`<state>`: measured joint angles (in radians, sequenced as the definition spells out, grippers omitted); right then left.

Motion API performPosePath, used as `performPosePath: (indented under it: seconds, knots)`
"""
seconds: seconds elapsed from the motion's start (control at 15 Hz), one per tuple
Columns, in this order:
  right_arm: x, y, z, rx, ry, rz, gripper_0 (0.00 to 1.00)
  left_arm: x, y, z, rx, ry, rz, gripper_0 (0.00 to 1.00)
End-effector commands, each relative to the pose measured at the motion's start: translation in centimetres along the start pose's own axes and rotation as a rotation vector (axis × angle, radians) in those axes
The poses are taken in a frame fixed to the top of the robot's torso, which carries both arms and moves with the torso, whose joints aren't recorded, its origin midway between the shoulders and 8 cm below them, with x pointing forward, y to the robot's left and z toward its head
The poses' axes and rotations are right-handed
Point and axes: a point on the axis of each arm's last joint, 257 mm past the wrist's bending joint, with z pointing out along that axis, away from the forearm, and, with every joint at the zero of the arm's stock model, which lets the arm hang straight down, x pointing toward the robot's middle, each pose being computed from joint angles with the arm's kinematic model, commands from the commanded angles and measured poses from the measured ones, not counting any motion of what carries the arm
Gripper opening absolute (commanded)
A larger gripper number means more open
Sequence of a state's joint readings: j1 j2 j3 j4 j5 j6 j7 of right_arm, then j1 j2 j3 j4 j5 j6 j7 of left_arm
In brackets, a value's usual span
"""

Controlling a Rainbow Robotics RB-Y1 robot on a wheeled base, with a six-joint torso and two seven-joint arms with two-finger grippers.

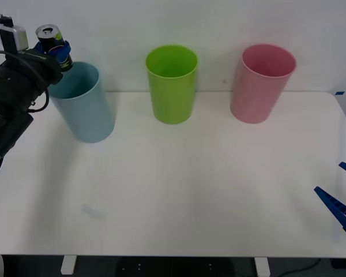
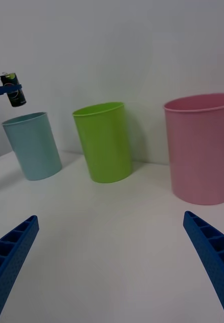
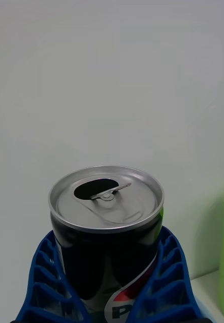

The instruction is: Grasp the object on the table and drop it into the matching bin: aluminum can to the light blue bin, PET bottle to the pink bin.

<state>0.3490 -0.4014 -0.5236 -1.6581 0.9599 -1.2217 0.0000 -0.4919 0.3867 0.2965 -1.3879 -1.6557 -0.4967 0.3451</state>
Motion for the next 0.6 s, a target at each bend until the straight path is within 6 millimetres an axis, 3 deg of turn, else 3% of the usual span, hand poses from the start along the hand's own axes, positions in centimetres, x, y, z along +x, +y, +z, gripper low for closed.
performPosePath:
  seconds: [0.07,0.6]
  knots:
    - [0.0,0.0,0.0,0.0,0.0,0.0,1.0,0.09,-0.09,0.0,0.002,0.002,0.001,0.98]
    - [0.0,0.0,0.0,0.0,0.0,0.0,1.0,0.07,-0.42,0.08,0.009,0.0,-0.006,1.0]
